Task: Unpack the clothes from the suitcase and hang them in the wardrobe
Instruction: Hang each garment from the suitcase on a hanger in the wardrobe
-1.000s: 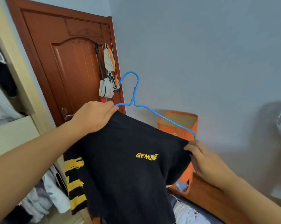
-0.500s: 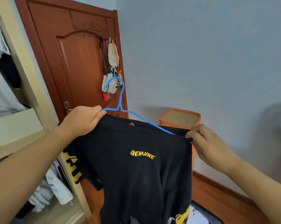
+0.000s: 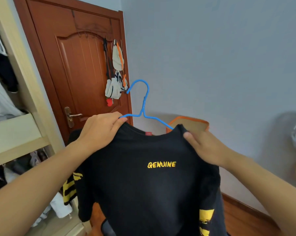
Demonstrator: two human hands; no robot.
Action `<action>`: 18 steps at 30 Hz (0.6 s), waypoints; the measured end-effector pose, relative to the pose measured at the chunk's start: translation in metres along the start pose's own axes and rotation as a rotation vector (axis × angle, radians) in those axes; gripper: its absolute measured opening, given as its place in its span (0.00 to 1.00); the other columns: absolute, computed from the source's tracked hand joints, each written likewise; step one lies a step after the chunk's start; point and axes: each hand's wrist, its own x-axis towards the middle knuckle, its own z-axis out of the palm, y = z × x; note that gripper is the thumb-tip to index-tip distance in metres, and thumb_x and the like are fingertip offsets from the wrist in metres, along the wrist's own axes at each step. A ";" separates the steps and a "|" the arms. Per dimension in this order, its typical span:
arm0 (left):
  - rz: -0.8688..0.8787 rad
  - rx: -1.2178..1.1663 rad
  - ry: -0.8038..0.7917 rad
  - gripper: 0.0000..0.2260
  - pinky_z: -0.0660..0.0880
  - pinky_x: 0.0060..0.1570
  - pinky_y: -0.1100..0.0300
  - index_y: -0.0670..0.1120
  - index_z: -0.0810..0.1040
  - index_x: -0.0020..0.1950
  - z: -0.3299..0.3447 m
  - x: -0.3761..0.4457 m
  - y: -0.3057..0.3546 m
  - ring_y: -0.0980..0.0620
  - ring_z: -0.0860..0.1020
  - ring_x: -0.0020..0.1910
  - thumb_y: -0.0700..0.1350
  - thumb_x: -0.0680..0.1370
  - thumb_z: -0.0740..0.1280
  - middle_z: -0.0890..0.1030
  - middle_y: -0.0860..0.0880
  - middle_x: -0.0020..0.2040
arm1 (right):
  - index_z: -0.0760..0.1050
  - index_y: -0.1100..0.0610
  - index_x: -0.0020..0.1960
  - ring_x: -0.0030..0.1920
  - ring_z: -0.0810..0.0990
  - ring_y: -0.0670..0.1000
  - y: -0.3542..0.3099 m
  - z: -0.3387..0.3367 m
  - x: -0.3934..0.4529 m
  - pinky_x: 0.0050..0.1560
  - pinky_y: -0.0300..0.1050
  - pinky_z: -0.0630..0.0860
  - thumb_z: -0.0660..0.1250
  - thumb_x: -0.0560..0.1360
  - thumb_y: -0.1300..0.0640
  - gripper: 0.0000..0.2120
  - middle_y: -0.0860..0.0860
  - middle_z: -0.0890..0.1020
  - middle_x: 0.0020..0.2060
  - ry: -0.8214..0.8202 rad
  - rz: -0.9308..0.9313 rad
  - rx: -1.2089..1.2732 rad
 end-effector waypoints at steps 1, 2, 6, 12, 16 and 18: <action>-0.007 0.003 0.002 0.24 0.73 0.33 0.60 0.50 0.82 0.53 -0.001 0.001 0.004 0.56 0.78 0.35 0.61 0.82 0.51 0.81 0.55 0.38 | 0.71 0.49 0.48 0.44 0.80 0.52 -0.001 0.003 0.000 0.52 0.55 0.76 0.48 0.82 0.39 0.19 0.49 0.81 0.42 -0.017 0.002 -0.064; -0.013 0.015 0.006 0.24 0.75 0.34 0.58 0.51 0.82 0.54 -0.002 0.002 0.007 0.56 0.78 0.35 0.62 0.82 0.50 0.81 0.55 0.39 | 0.70 0.50 0.48 0.42 0.79 0.53 -0.003 0.005 0.001 0.49 0.56 0.76 0.49 0.83 0.40 0.18 0.50 0.80 0.40 -0.010 -0.015 -0.111; -0.003 0.079 0.020 0.25 0.79 0.35 0.52 0.51 0.82 0.55 -0.010 0.011 0.017 0.54 0.79 0.36 0.63 0.83 0.49 0.82 0.54 0.40 | 0.73 0.51 0.53 0.46 0.80 0.52 -0.002 0.003 0.016 0.50 0.56 0.77 0.46 0.82 0.37 0.23 0.49 0.81 0.44 -0.013 -0.071 -0.002; 0.017 0.106 0.102 0.23 0.61 0.31 0.69 0.44 0.83 0.56 -0.034 0.001 -0.018 0.50 0.79 0.32 0.56 0.85 0.54 0.83 0.49 0.37 | 0.79 0.43 0.53 0.49 0.80 0.35 0.040 -0.045 -0.001 0.52 0.31 0.72 0.57 0.84 0.52 0.12 0.36 0.84 0.43 0.071 0.090 0.100; 0.109 0.137 0.052 0.24 0.73 0.28 0.60 0.47 0.84 0.57 -0.031 0.002 -0.015 0.51 0.81 0.33 0.58 0.83 0.53 0.85 0.51 0.38 | 0.72 0.41 0.67 0.59 0.79 0.40 0.041 -0.025 -0.003 0.65 0.42 0.71 0.54 0.81 0.40 0.19 0.42 0.83 0.56 0.014 0.228 0.314; 0.116 0.150 0.024 0.25 0.77 0.30 0.56 0.50 0.84 0.59 -0.025 0.006 -0.006 0.52 0.82 0.34 0.60 0.83 0.51 0.85 0.53 0.40 | 0.75 0.45 0.68 0.61 0.78 0.40 0.022 0.004 -0.004 0.65 0.42 0.71 0.56 0.83 0.43 0.18 0.41 0.81 0.59 -0.126 0.148 0.406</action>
